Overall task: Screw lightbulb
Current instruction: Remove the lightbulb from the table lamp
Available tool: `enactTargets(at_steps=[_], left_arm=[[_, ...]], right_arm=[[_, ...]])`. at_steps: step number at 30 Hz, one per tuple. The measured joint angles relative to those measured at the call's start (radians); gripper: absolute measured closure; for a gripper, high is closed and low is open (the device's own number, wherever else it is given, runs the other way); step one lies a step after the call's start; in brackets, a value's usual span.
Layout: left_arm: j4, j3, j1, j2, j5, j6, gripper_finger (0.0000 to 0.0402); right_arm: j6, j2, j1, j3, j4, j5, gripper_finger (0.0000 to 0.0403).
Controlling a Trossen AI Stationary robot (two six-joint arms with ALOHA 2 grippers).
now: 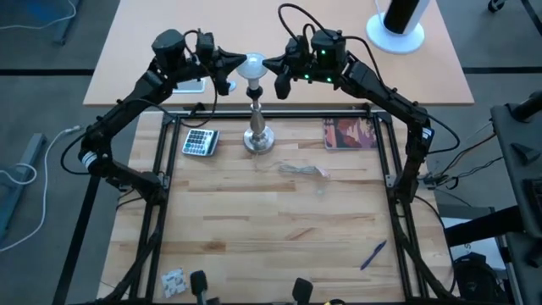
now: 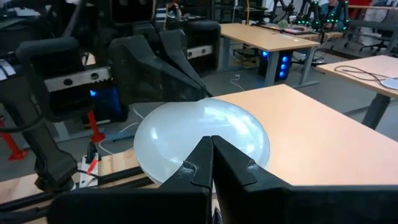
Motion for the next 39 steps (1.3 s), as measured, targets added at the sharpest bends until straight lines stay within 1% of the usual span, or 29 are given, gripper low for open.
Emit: enactTargets(at_steps=[4, 7, 10, 15, 22, 32, 36, 39], left_arm=[[0.091, -0.060, -0.008, -0.004, 0.059, -0.120, 0.0401], [0.180, -0.101, -0.022, -0.013, 0.062, -0.192, 0.0402], [0.214, -0.112, -0.030, -0.019, 0.084, -0.225, 0.0402], [0.203, -0.113, -0.036, -0.035, 0.088, -0.238, 0.0402], [0.183, -0.099, -0.041, -0.041, 0.090, -0.254, 0.0402], [0.125, -0.088, -0.040, -0.045, 0.045, -0.229, 0.0401], [0.125, -0.089, -0.040, -0.045, 0.036, -0.228, 0.0401], [0.126, -0.089, -0.040, -0.045, 0.036, -0.228, 0.0401]], right_arm=[[-0.016, 0.003, 0.002, -0.001, -0.004, 0.012, 0.0403], [-0.047, 0.004, -0.001, -0.009, 0.000, 0.017, 0.0403], [-0.066, 0.003, -0.002, -0.030, 0.024, 0.034, 0.0403], [-0.056, 0.003, -0.010, -0.057, 0.052, 0.029, 0.0403], [-0.049, 0.000, -0.014, -0.060, 0.092, 0.029, 0.0403], [-0.021, -0.060, -0.003, -0.066, 0.087, 0.016, 0.0403], [0.006, -0.078, 0.002, -0.065, 0.100, -0.035, 0.0403], [0.006, -0.076, 0.009, -0.064, 0.091, -0.039, 0.0403]])
